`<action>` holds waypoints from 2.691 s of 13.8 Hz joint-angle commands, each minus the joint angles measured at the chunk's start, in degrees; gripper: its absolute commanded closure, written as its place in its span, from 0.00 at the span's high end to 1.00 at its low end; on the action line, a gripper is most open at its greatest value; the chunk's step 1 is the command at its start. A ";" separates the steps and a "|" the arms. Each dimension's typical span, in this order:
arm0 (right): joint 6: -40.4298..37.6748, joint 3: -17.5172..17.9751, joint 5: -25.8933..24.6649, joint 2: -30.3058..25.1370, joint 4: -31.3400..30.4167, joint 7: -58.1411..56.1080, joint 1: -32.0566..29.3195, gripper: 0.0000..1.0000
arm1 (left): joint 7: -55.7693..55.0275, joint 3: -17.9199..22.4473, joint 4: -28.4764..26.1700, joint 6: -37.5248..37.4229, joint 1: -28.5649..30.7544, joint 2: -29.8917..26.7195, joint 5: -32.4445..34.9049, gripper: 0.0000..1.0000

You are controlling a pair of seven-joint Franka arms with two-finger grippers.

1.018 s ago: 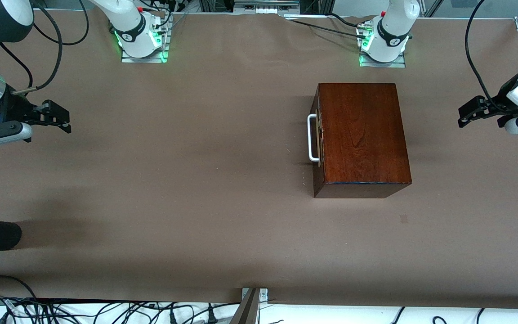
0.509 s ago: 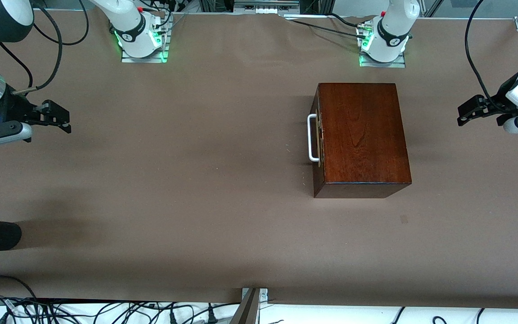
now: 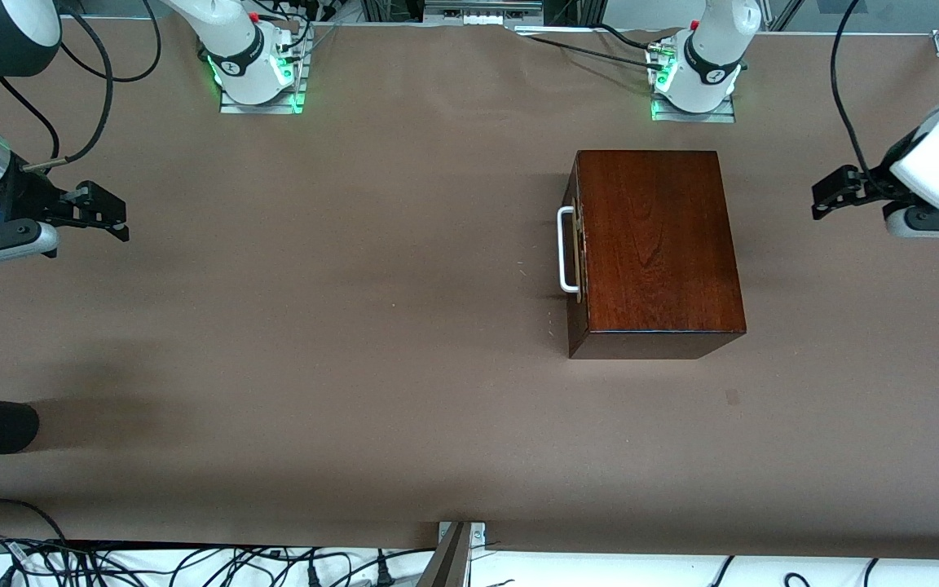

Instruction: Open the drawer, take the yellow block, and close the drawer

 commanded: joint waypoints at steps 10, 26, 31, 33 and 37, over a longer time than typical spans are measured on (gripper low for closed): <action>-0.52 -0.18 1.11 0.06 0.86 -0.73 -0.11 1.00 | -23.77 -17.95 14.42 -0.55 -11.46 21.36 0.12 1.00; -0.61 -0.18 1.11 0.06 0.86 -0.64 -0.11 1.00 | -42.01 -18.04 -0.43 16.43 -22.55 28.15 16.29 1.00; -0.61 -0.18 1.20 0.06 0.86 -0.56 -0.11 1.00 | -44.81 -18.04 -0.88 19.86 -22.81 30.70 18.30 1.00; -0.61 -0.18 1.11 0.06 0.86 -0.56 -0.11 1.00 | -45.53 -17.95 -0.88 19.86 -23.61 31.14 18.40 1.00; -0.52 -0.18 1.11 0.06 0.86 -0.47 -0.11 1.00 | -46.58 -17.95 -0.79 20.03 -24.57 32.19 18.49 1.00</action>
